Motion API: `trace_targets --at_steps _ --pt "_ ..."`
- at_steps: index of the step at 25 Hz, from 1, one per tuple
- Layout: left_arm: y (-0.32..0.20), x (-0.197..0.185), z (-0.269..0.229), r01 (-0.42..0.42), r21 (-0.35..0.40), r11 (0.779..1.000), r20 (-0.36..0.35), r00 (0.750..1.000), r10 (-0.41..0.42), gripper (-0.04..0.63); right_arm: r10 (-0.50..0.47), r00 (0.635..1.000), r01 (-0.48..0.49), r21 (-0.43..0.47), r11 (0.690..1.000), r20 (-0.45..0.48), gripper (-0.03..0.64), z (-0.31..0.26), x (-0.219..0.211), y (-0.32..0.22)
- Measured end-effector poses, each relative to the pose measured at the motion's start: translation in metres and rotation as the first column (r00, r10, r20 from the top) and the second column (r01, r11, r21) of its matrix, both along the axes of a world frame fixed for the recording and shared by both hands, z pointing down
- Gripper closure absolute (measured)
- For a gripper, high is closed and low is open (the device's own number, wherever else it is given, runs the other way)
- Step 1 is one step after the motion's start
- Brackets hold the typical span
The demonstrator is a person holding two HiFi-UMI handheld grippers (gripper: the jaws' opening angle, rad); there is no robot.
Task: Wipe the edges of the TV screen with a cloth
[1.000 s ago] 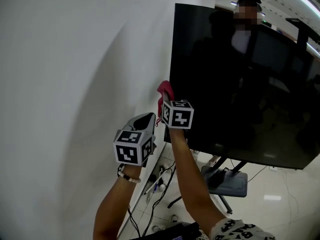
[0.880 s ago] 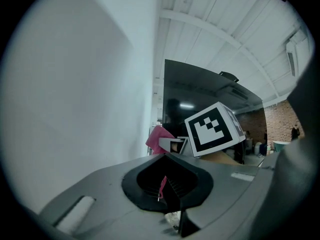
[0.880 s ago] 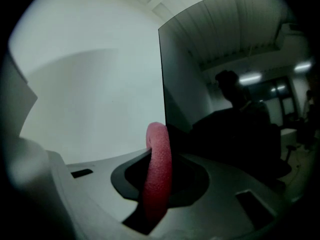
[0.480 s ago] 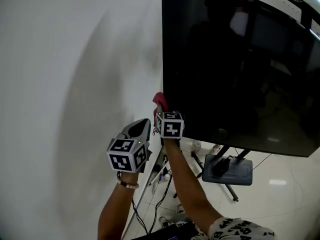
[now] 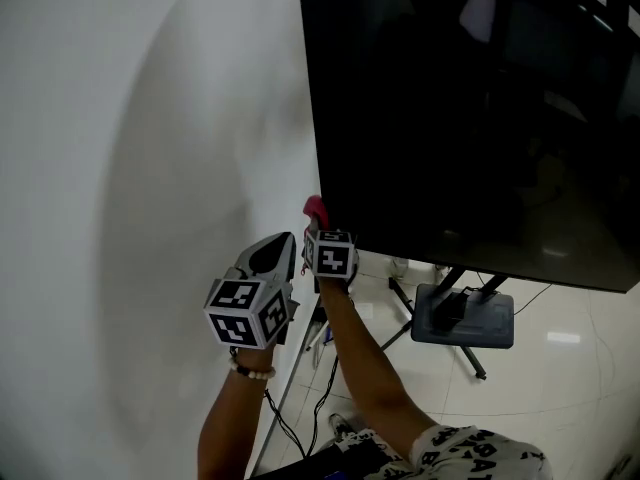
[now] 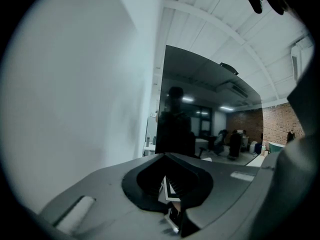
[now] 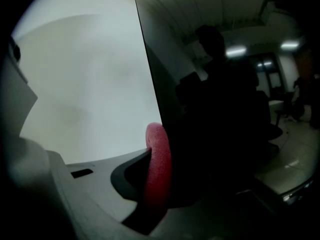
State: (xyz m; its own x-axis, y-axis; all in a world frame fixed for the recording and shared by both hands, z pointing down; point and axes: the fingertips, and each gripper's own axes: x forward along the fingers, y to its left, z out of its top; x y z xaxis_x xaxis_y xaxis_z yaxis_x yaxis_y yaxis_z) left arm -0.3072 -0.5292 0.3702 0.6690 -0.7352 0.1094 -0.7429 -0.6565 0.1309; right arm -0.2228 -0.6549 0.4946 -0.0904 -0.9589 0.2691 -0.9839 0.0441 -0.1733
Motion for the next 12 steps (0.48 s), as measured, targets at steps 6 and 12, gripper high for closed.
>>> trace_targets --at_steps 6,12 --pt "-0.004 0.000 0.011 0.018 -0.032 0.999 0.007 1.000 -0.018 0.594 0.033 0.999 -0.029 -0.121 0.992 0.035 0.549 0.065 0.008 0.001" --pt "-0.006 -0.001 0.030 0.026 -0.079 0.997 0.008 1.000 -0.026 0.594 0.062 0.994 -0.042 -0.204 0.978 0.091 0.549 0.116 0.011 0.007"
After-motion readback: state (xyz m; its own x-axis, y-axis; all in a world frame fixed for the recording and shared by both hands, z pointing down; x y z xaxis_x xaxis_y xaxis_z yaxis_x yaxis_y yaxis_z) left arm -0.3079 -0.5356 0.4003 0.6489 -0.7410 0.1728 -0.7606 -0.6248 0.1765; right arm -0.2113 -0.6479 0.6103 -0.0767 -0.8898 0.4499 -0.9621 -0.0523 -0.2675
